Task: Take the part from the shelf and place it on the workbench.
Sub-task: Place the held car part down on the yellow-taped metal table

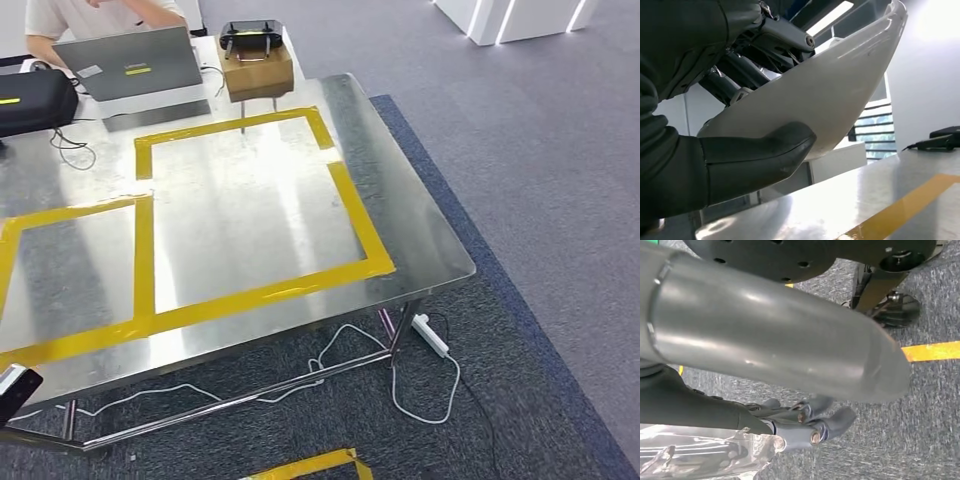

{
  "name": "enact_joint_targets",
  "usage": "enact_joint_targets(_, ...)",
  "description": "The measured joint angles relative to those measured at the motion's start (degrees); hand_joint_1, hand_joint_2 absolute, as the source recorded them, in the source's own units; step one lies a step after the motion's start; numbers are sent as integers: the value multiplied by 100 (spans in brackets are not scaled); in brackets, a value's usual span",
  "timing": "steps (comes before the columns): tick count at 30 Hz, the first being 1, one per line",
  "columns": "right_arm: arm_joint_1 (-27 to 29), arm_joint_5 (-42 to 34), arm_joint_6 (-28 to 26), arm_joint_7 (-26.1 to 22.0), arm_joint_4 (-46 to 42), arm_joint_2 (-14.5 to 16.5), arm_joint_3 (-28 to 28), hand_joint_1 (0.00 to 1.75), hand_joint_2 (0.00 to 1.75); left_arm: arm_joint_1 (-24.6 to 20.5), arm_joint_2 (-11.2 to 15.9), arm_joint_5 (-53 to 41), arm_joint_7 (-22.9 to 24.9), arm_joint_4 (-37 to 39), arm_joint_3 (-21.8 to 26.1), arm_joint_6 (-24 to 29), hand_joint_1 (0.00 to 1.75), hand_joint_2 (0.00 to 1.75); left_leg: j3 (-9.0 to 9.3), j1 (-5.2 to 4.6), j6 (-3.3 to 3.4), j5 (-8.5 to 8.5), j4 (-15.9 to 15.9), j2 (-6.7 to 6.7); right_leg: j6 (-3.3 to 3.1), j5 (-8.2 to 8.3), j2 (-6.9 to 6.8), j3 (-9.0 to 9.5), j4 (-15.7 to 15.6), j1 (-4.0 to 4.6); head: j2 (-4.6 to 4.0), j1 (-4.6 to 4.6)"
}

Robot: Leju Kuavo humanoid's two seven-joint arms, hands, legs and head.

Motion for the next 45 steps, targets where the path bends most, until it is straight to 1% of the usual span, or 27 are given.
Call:
enact_joint_targets(1, -3, 3, 14, -13, 1, -1, 1, 0, 0, 3, 61, -8, -78, 18, -70, 42, 175, 175, -20, 15, -38, 21, -15, -44, -44, 14, -80, 8, 1, 3, 0, 6)
enact_joint_targets(2, -9, 7, 27, -29, 2, -3, 3, 0, 0, 3, 125, 11, -165, 39, -161, 89, 175, 175, -48, 12, -69, 10, 12, 27, -86, 31, -154, 20, -10, 2, 0, -1)
enact_joint_targets(3, -12, 9, 40, -49, 2, -4, 7, 0, 0, -17, 193, 59, -259, 62, -277, 136, 175, 175, -115, 2, -97, -61, 129, 183, -129, 49, -237, 23, -25, -1, 0, -22)
enact_joint_targets(5, -10, 11, 50, -85, 3, -7, 20, 0, 0, -97, 311, 185, -427, 99, -559, 209, 175, 175, -398, -20, -134, -382, 711, 583, -185, 62, -408, 26, -46, 9, 0, -62)
enact_joint_targets(7, 0, 11, 51, -99, 3, -10, 31, 0, 0, -157, 397, 259, -515, 132, -839, 239, 175, 175, -751, -7, -160, -693, 1459, 721, -208, 51, -587, 23, -47, 23, 0, -70)
enact_joint_targets(8, 1, 11, 51, -102, 3, -11, 33, 0, 0, -163, 426, 273, -535, 150, -943, 246, 175, 175, -832, 0, -166, -720, 1647, 736, -213, 45, -668, 25, -46, 24, 0, -73)
enact_joint_targets(9, -1, 11, 53, -107, 3, -12, 35, 0, 0, -163, 465, 285, -558, 169, -1029, 258, 175, 175, -795, 4, -168, -628, 1594, 751, -210, 37, -742, 31, -45, 24, 0, -73)
enact_joint_targets(10, -3, 14, 57, -113, 4, -12, 38, 0, 0, -165, 515, 298, -584, 186, -1113, 281, 175, 175, -644, 5, -165, -450, 1318, 788, -200, 27, -812, 44, -44, 24, 0, -74)
enact_joint_targets(12, -6, 24, 74, -127, 9, -13, 48, 0, 0, -193, 641, 347, -662, 211, -1307, 352, 175, 175, -213, -20, -151, -115, 520, 1025, -151, -10, -935, 71, -38, 43, 0, -77)
enact_joint_targets(14, -14, 5, 91, -149, 11, -15, 58, 0, 0, -236, 739, 416, -725, 232, -1540, 412, 175, 175, 12, -51, -94, -31, 78, 1194, -87, -62, -1033, 74, -38, 85, 0, -60)
enact_joint_targets(16, -34, -63, 122, -177, 11, -17, 62, 0, 0, -240, 819, 465, -748, 257, -1746, 439, 175, 175, 19, -60, -18, -59, 31, 1128, -39, -92, -1126, 92, -60, 107, 0, -32)
enact_joint_targets(17, -43, -98, 140, -186, 11, -18, 61, 0, 0, -231, 863, 478, -748, 267, -1823, 445, 175, 175, 22, -54, 14, -60, 25, 1088, -12, -112, -1126, 115, -57, 100, 0, -24)
enact_joint_targets(18, -49, -118, 152, -188, 11, -20, 60, 0, 0, -232, 905, 483, -748, 275, -1892, 453, 175, 175, 24, -46, 45, -57, 20, 1050, 19, -173, -1055, 104, 11, 92, 0, -21)
enact_joint_targets(19, -50, -127, 156, -188, 11, -21, 60, 0, 0, -247, 943, 486, -747, 281, -1955, 461, 175, 175, 25, -35, 78, -51, 15, 1020, 47, -299, -932, 27, 202, 82, 0, -16)
enact_joint_targets(21, -37, -127, 158, -187, 13, -30, 60, 0, 0, -281, 1002, 490, -759, 291, -2073, 478, 175, 175, 20, -30, 122, -50, 14, 963, 76, -669, -652, -321, 919, 72, 0, -5)
enact_joint_targets(22, -26, -126, 160, -186, 15, -34, 60, 0, 0, -292, 1039, 508, -802, 296, -2168, 483, 175, 175, 18, -35, 136, -51, 15, 931, 77, -814, -581, -532, 1309, 72, 0, -5)
enact_joint_targets(23, -14, -123, 164, -186, 16, -39, 59, 0, 0, -297, 1075, 538, -862, 298, -2267, 485, 175, 175, 19, -40, 141, -54, 16, 896, 72, -858, -546, -682, 1555, 72, 0, -5)
enact_joint_targets(24, -3, -118, 172, -189, 17, -43, 59, 0, 0, -307, 1113, 583, -940, 299, -2368, 478, 175, 175, 24, -44, 144, -56, 17, 861, 62, -788, -532, -740, 1597, 73, 0, -6)
enact_joint_targets(25, 2, -108, 181, -196, 19, -46, 60, 0, 0, -330, 1155, 645, -1035, 300, -2494, 450, 175, 175, 32, -45, 143, -59, 18, 827, 48, -603, -528, -683, 1393, 72, 0, -7)
enact_joint_targets(27, -6, -84, 211, -217, 21, -50, 68, 0, 0, -416, 1214, 744, -1172, 302, -2702, 348, 175, 175, 47, -52, 125, -66, 26, 766, 20, -163, -521, -373, 618, 67, 0, -3)
enact_joint_targets(29, -34, -45, 242, -233, 32, -51, 85, 0, 0, -535, 1270, 766, -1243, 313, -2924, 204, 175, 175, 40, -73, 82, -72, 44, 723, -14, 58, -507, -151, 103, 56, 0, -3)
enact_joint_targets(30, -47, -23, 251, -235, 41, -51, 97, 0, 0, -604, 1296, 744, -1255, 329, -3033, 131, 175, 175, 28, -85, 95, -69, 53, 712, -20, 78, -501, -127, 35, 50, 0, -2)
enact_joint_targets(33, -62, 35, 263, -234, 62, -51, 140, 0, 0, -855, 1342, 674, -1259, 450, -3378, -45, 175, 175, 16, -95, 252, -33, 37, 710, -31, 120, -487, -128, 26, 51, 0, -7)
enact_joint_targets(35, -65, 63, 268, -234, 72, -51, 162, 0, 0, -1022, 1349, 663, -1257, 548, -3552, -99, 175, 175, 29, -97, 265, -12, 3, 716, -55, 129, -470, -136, 27, 58, 0, -8)
enact_joint_targets(38, -63, 87, 272, -232, 84, -51, 180, 0, 0, -1203, 1351, 664, -1254, 659, -3727, -127, 175, 175, 42, -94, 182, 19, -46, 722, -87, 133, -458, -154, 29, 64, 0, -9)
enact_joint_targets(42, -62, 101, 292, -204, 92, -53, 220, 0, 0, -1464, 1351, 712, -1223, 863, -3957, -200, 175, 175, 39, -79, -3, 38, -79, 722, -116, 137, -463, -173, 36, 73, 0, -5)
enact_joint_targets(45, -56, 103, 319, -187, 95, -54, 257, 0, 0, -1633, 1351, 741, -1206, 989, -4080, -230, 175, 175, 32, -79, -16, 39, -79, 724, -126, 145, -462, -174, 36, 74, 0, -4)
